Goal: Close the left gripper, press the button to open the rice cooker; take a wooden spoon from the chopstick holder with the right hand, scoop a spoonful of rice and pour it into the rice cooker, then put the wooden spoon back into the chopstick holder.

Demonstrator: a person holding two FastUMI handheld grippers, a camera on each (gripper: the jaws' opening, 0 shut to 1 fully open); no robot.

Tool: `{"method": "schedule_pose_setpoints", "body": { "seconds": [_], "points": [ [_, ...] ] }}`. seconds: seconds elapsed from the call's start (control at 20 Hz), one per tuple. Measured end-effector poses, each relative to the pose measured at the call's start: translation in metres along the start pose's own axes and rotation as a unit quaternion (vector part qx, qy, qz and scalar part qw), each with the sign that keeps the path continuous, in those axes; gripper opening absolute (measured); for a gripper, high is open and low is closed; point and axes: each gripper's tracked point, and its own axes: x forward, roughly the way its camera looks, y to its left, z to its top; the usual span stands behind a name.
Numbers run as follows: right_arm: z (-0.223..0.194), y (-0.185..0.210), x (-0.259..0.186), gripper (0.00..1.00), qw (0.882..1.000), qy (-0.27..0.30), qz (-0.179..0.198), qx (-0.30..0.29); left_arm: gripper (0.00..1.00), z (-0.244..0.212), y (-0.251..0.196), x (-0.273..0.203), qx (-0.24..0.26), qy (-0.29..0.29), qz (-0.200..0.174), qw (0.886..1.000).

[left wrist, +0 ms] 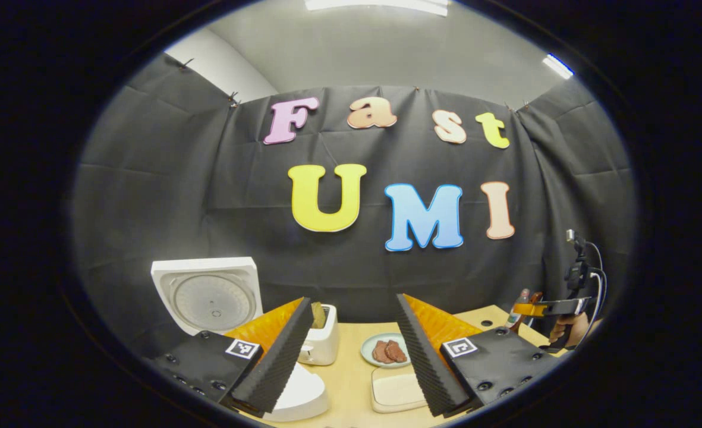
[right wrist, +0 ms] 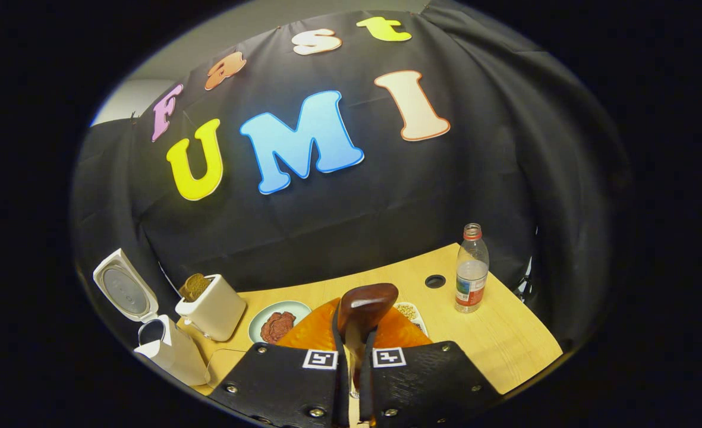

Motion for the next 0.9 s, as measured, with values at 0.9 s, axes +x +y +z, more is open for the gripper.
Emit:
{"method": "schedule_pose_setpoints", "body": {
  "seconds": [0.9],
  "points": [
    [-0.082,-0.030,0.024,0.18,0.995,0.077,-0.069,-0.005,0.96,-0.004,0.011,-0.004,0.007,0.010,0.003,1.000]
  ]
}}
